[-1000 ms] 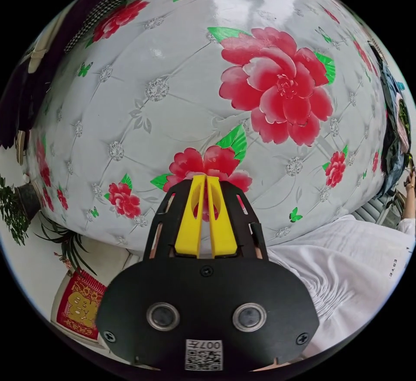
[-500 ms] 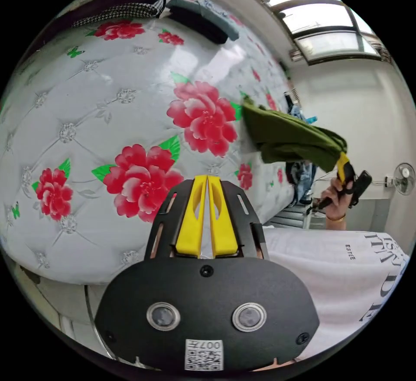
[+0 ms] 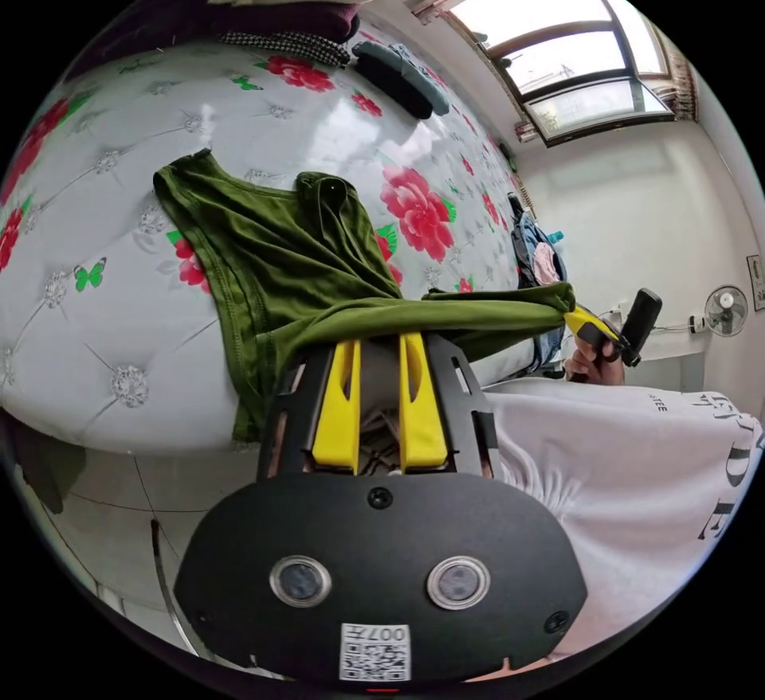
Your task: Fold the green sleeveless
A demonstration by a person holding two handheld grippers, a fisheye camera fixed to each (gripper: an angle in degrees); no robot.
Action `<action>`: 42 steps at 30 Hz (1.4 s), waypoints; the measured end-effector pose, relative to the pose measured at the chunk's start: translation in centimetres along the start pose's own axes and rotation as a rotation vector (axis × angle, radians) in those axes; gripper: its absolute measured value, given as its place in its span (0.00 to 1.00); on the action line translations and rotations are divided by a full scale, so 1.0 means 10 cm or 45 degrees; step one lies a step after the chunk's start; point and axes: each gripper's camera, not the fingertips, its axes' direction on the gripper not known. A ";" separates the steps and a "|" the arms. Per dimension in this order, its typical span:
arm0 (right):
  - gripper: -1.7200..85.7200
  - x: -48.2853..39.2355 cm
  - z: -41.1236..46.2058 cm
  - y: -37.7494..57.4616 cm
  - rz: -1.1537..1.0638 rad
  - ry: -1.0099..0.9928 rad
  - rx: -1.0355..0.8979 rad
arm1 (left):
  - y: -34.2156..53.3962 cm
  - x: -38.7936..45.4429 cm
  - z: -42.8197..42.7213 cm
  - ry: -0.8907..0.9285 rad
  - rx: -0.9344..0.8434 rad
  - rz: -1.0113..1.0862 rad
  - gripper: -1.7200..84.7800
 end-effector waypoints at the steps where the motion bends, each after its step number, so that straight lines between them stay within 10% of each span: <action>1: 0.02 0.01 0.00 0.00 0.011 0.011 -0.001 | 0.03 -0.01 -0.06 -0.006 -0.016 0.030 0.09; 10: 0.05 0.33 -0.05 0.09 0.247 0.252 0.103 | 0.46 -0.22 -0.61 -0.207 -0.023 0.160 0.11; 23: 0.08 0.75 1.41 -0.06 0.298 0.327 -0.363 | 0.31 -0.09 -0.29 -0.367 -0.241 0.261 0.02; 33: 0.02 0.58 0.24 -0.37 0.202 0.156 0.157 | 0.09 0.15 -1.67 -0.069 -0.090 0.504 0.01; 42: 0.05 0.92 0.11 -1.21 0.327 0.321 0.357 | -0.75 0.02 -1.83 -0.438 0.149 0.185 0.10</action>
